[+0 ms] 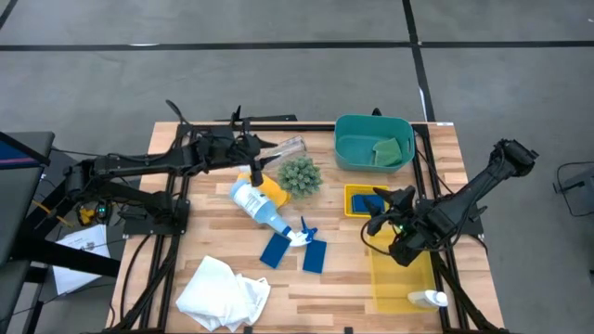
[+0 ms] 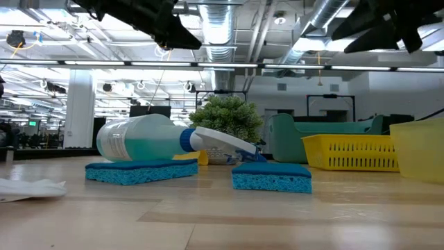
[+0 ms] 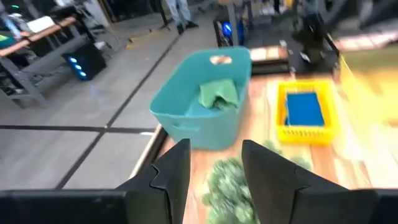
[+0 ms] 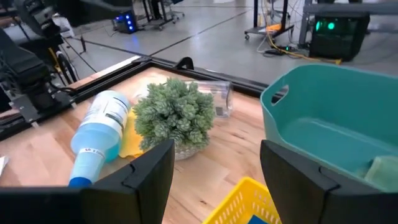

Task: Pick & Place Kitchen Items
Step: Put the transparent bottle into the bottom yellow bin

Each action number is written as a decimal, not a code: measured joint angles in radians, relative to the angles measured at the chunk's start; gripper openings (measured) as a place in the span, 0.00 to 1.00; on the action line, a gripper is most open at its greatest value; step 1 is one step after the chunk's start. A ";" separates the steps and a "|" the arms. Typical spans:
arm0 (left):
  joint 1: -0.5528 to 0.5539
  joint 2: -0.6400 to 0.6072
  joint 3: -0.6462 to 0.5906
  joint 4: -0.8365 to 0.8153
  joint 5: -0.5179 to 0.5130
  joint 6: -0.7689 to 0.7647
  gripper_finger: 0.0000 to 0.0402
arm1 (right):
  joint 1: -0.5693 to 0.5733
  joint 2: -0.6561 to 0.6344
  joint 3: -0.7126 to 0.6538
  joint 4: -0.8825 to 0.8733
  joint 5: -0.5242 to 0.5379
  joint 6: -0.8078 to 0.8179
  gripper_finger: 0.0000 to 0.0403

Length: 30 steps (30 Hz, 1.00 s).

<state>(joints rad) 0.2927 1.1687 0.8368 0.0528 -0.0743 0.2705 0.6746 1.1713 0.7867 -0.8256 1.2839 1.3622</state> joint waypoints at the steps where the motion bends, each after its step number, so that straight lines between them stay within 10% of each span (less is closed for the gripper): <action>1: -0.008 0.000 0.000 -0.019 0.000 0.012 0.35 | 0.000 0.000 0.004 -0.001 0.000 -0.016 0.56; 18: -0.217 0.000 0.000 -0.239 -0.073 0.037 0.35 | -0.045 -0.031 0.014 -0.004 0.011 -0.172 0.56; 24: -0.201 0.018 0.000 -0.271 -0.243 -0.080 0.35 | -0.041 -0.072 0.014 -0.004 0.026 -0.196 0.56; 30: -0.137 0.143 0.000 -0.317 -0.151 -0.081 0.35 | -0.041 -0.081 0.015 0.003 0.026 -0.221 0.56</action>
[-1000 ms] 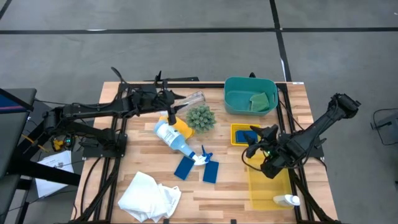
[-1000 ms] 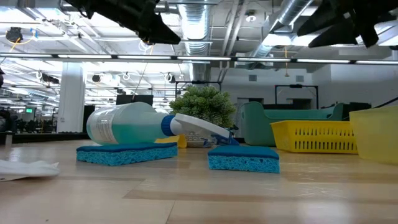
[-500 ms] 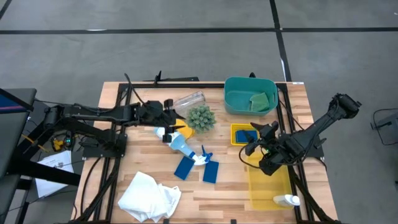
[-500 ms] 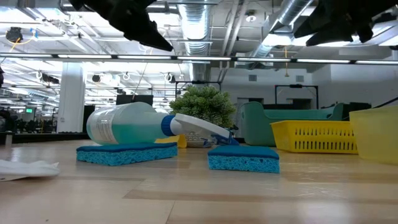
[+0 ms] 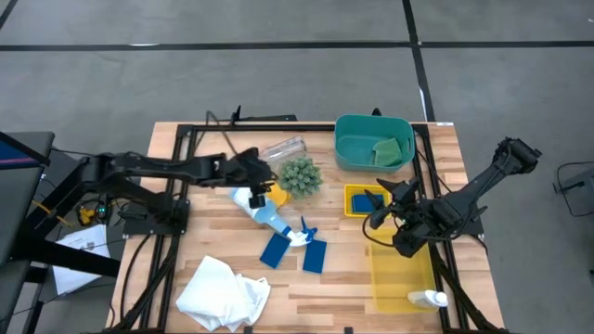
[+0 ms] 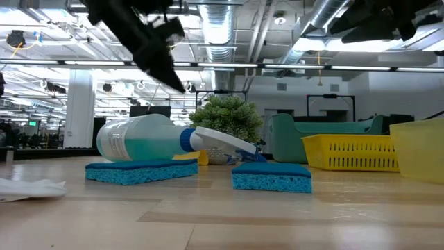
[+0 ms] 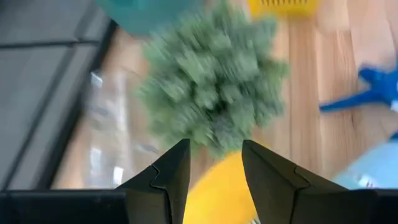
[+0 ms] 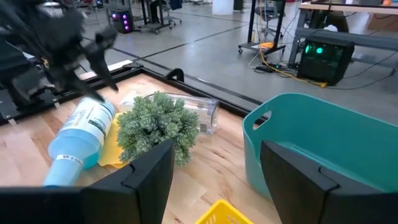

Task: Pick & Place Kitchen Items
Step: Put the transparent bottle into the bottom yellow bin

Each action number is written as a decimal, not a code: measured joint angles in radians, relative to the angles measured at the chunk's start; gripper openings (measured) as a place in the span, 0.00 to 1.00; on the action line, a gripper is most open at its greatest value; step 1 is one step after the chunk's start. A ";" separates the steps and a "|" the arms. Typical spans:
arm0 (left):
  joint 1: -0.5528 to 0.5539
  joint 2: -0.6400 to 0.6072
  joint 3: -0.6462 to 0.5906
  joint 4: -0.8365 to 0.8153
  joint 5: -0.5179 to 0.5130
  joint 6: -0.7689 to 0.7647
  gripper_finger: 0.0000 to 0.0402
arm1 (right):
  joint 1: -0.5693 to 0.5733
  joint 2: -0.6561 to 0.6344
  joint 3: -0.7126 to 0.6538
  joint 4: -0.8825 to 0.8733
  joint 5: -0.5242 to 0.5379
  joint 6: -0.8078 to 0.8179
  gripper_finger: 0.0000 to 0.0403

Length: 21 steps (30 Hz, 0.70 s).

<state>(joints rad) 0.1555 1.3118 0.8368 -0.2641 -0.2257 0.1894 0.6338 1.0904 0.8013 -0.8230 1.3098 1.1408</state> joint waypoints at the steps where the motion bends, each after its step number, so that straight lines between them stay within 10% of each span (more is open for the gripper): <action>1: 0.013 0.028 0.000 -0.001 0.027 0.012 0.35 | 0.000 0.000 0.000 -0.001 -0.001 0.000 0.56; 15: 0.082 0.142 0.000 -0.003 0.129 0.012 0.35 | 0.035 -0.039 0.000 0.035 -0.008 -0.069 0.56; 21: 0.105 0.119 0.000 -0.049 -0.095 -0.014 0.35 | 0.034 -0.040 0.000 0.045 -0.021 -0.078 0.56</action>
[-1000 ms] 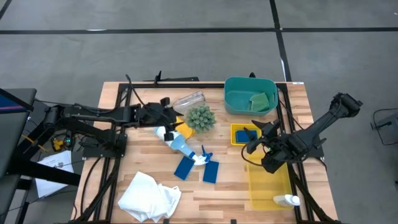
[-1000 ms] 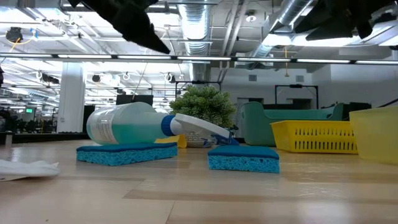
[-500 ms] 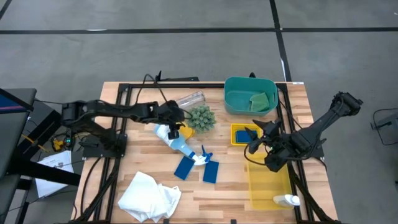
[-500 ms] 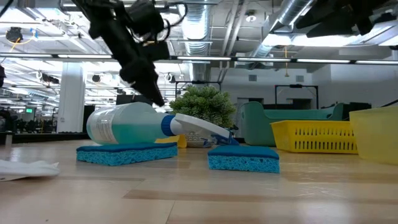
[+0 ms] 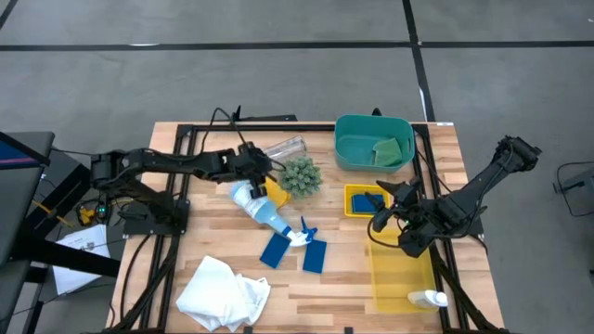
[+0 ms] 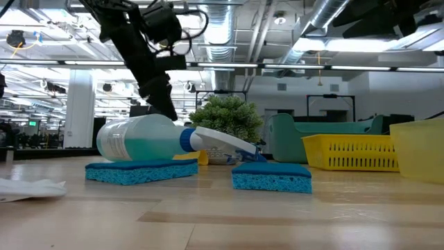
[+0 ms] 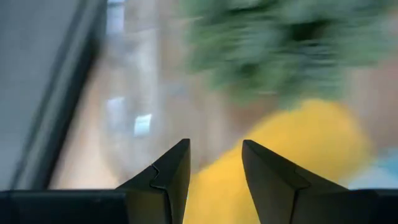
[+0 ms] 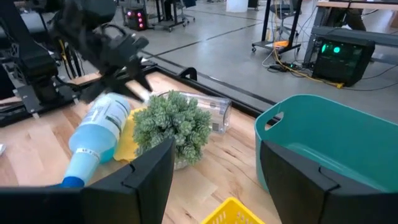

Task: Pick & Place Kitchen Items
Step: Put the transparent bottle into the bottom yellow bin

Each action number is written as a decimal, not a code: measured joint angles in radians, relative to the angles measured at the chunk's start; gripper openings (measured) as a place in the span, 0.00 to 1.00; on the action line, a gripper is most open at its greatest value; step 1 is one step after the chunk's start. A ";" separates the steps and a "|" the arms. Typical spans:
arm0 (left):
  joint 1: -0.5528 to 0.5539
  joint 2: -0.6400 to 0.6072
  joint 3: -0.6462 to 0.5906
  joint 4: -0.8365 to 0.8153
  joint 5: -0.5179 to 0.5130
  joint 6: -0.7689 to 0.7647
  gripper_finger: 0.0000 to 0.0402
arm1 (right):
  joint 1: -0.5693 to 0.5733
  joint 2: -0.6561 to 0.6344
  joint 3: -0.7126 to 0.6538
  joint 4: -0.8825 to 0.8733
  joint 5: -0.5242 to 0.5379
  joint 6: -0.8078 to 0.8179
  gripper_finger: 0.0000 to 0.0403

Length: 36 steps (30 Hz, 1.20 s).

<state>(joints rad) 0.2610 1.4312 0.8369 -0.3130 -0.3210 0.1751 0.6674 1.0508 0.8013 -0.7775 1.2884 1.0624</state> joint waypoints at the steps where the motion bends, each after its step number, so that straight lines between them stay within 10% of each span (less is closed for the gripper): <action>1: 0.016 0.000 0.000 -0.013 -0.020 -0.011 0.35 | 0.000 0.000 0.000 0.000 -0.003 0.000 0.56; 9: 0.162 0.002 0.000 -0.073 -0.038 -0.050 0.40 | 0.000 0.000 0.000 0.000 -0.008 0.000 0.56; 15: 0.250 0.002 0.000 -0.077 0.199 -0.001 0.46 | 0.000 0.000 0.000 -0.002 -0.009 0.000 0.56; 27: 0.279 0.002 0.000 -0.162 0.225 0.063 0.69 | 0.000 0.000 0.000 0.000 -0.009 0.000 0.56; 36: 0.279 0.025 0.000 -0.128 0.260 0.079 0.68 | 0.000 0.000 0.000 0.000 -0.009 -0.002 0.56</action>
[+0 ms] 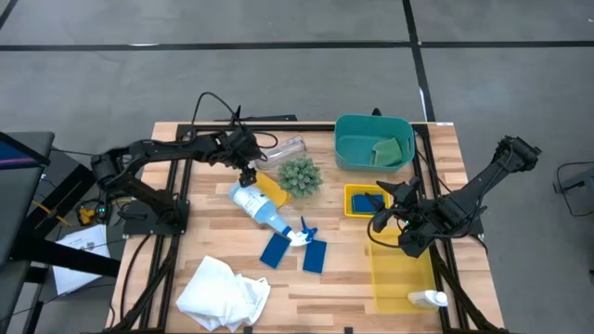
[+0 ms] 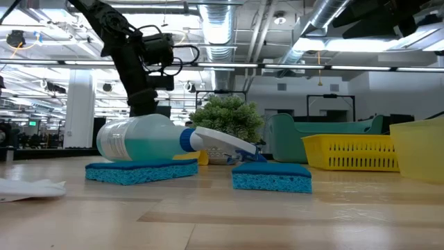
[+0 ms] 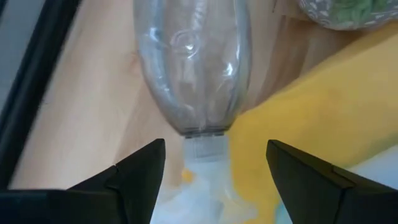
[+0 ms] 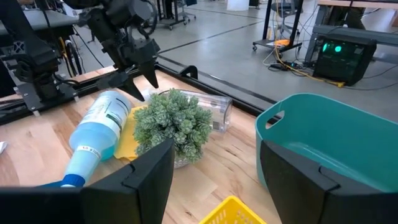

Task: Pick & Place Kitchen Items
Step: Put the transparent bottle into the bottom yellow bin

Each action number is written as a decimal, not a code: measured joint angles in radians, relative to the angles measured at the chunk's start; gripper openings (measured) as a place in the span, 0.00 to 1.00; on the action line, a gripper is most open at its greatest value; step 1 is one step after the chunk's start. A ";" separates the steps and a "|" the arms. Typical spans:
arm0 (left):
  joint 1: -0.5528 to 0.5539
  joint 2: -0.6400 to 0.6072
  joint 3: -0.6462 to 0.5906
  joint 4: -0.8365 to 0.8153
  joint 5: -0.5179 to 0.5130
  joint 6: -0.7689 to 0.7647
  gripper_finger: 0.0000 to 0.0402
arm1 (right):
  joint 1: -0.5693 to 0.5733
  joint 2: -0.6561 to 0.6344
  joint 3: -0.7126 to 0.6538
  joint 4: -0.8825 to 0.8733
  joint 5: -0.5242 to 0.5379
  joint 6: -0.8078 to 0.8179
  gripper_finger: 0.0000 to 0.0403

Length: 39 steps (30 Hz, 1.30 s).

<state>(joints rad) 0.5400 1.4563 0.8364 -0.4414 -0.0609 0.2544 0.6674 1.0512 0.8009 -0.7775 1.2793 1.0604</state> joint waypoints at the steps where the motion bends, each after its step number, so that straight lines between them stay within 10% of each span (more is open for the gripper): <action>1: 0.000 0.011 0.000 -0.001 0.002 0.000 0.68 | 0.000 0.000 0.000 0.000 0.000 -0.007 0.56; 13: 0.004 0.151 -0.001 0.077 -0.054 0.029 0.64 | 0.000 0.000 0.000 0.000 -0.001 -0.022 0.56; 23: 0.006 0.148 0.000 0.082 -0.130 0.056 0.33 | 0.000 0.000 0.000 0.001 -0.001 -0.022 0.56; 28: 0.005 0.148 0.000 0.083 -0.177 0.079 0.33 | 0.000 0.000 0.000 0.001 -0.001 -0.022 0.56; 39: -0.058 0.046 0.023 0.039 -0.497 0.267 0.33 | -0.003 0.000 0.000 0.001 -0.023 -0.024 0.56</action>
<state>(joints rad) 0.4818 1.5021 0.8597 -0.4020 -0.5580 0.5219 0.6647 1.0515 0.8005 -0.7765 1.2560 1.0367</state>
